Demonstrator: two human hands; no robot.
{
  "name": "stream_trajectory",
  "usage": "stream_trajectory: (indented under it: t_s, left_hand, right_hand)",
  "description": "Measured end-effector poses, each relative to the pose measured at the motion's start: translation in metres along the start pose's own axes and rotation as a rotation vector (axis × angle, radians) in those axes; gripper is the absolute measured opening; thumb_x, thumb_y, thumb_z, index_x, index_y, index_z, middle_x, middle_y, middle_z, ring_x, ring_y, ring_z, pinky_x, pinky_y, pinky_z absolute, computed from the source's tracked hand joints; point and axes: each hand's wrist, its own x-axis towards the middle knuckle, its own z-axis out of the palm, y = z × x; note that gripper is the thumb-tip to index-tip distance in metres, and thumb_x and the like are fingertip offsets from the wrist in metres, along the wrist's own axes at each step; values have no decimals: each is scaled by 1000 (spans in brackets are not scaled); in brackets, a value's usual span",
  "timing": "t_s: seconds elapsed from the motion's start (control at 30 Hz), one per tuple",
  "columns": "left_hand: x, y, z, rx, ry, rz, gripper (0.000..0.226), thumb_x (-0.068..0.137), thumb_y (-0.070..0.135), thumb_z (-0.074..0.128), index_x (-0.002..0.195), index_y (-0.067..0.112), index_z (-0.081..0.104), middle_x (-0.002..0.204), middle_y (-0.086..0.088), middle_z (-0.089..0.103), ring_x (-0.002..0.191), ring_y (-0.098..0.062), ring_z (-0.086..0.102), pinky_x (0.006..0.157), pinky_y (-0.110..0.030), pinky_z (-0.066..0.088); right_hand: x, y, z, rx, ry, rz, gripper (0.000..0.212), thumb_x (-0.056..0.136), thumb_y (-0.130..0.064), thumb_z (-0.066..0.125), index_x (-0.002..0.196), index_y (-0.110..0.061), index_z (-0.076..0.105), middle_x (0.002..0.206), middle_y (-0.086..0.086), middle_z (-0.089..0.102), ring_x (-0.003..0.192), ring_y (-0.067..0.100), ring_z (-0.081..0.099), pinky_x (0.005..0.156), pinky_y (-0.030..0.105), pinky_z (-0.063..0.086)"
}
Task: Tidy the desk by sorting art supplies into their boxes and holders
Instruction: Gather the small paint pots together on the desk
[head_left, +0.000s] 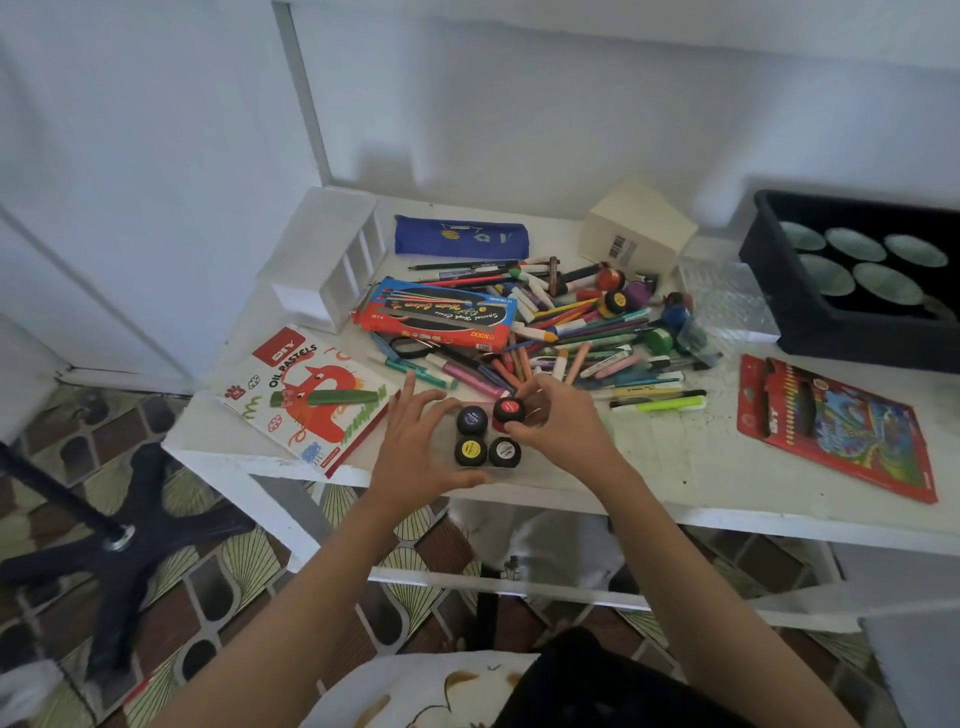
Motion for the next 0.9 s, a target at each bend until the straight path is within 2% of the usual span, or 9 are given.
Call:
stream_trajectory:
  t_s: [0.1, 0.3, 0.4, 0.47, 0.57, 0.63, 0.7, 0.77, 0.9]
  left_hand:
    - [0, -1, 1, 9, 7, 1, 92, 52, 75, 65, 120, 13, 57, 129, -5, 51, 145, -24, 8, 116, -52, 10]
    - [-1, 1, 1, 0, 10, -2, 94, 53, 77, 63, 121, 13, 57, 130, -4, 50, 144, -20, 7, 116, -47, 6]
    - [0, 1, 0, 4, 13, 3, 100, 53, 86, 55, 121, 13, 57, 129, -5, 52, 145, -23, 10, 115, -46, 6]
    - [0, 2, -1, 8, 6, -2, 103, 54, 90, 48, 121, 13, 57, 129, -4, 51, 145, -23, 9, 115, -44, 3]
    - [0, 3, -1, 11, 2, -3, 104, 54, 92, 45, 121, 13, 58, 129, -5, 51, 145, -23, 9, 115, -45, 3]
    - [-1, 2, -1, 8, 6, -7, 105, 54, 93, 44, 121, 13, 58, 129, -4, 51, 145, -22, 8, 116, -44, 3]
    - [0, 2, -1, 10, 10, -4, 104, 54, 92, 45, 121, 14, 58, 128, -4, 51, 145, -22, 9, 116, -44, 2]
    - [0, 2, 0, 10, 12, -6, 102, 52, 89, 52, 121, 14, 58, 128, -4, 51, 145, -22, 9, 116, -43, 1]
    - [0, 4, -1, 0, 15, -19, 94, 51, 79, 60, 119, 15, 59, 129, -4, 51, 145, -21, 9, 115, -40, -1]
  right_hand:
    - [1, 0, 3, 1, 13, 12, 31, 70, -9, 79, 90, -14, 57, 78, -2, 66, 63, -1, 61, 57, 7, 45]
    - [-1, -2, 5, -19, -9, 25, 34, 72, -10, 79, 94, -16, 54, 84, 1, 66, 72, 12, 65, 69, 26, 54]
    - [-1, -3, 4, -12, -11, 36, 30, 77, -20, 77, 102, -19, 61, 81, -1, 65, 70, 8, 62, 64, 17, 49]
    - [-1, -3, 5, -43, 4, 34, 26, 79, -21, 75, 103, -19, 65, 79, -3, 64, 68, 6, 59, 66, 16, 48]
    - [-1, -2, 8, -52, 52, 28, 23, 77, -20, 76, 97, -19, 65, 76, -6, 63, 65, -1, 58, 63, 13, 47]
    - [-2, 0, 11, -60, 77, 23, 24, 74, -17, 79, 93, -18, 64, 74, -4, 65, 64, 1, 61, 63, 16, 50]
    - [-3, 2, 14, -61, 79, 28, 26, 72, -14, 80, 91, -18, 62, 76, 0, 67, 68, 10, 65, 68, 27, 55]
    - [-3, 4, 16, -50, 73, 30, 24, 73, -15, 79, 91, -17, 63, 77, 1, 68, 70, 13, 66, 72, 30, 56]
    - [0, 4, 12, -52, 50, 51, 15, 79, -23, 75, 86, -23, 61, 73, -2, 64, 69, 9, 62, 66, 18, 49]
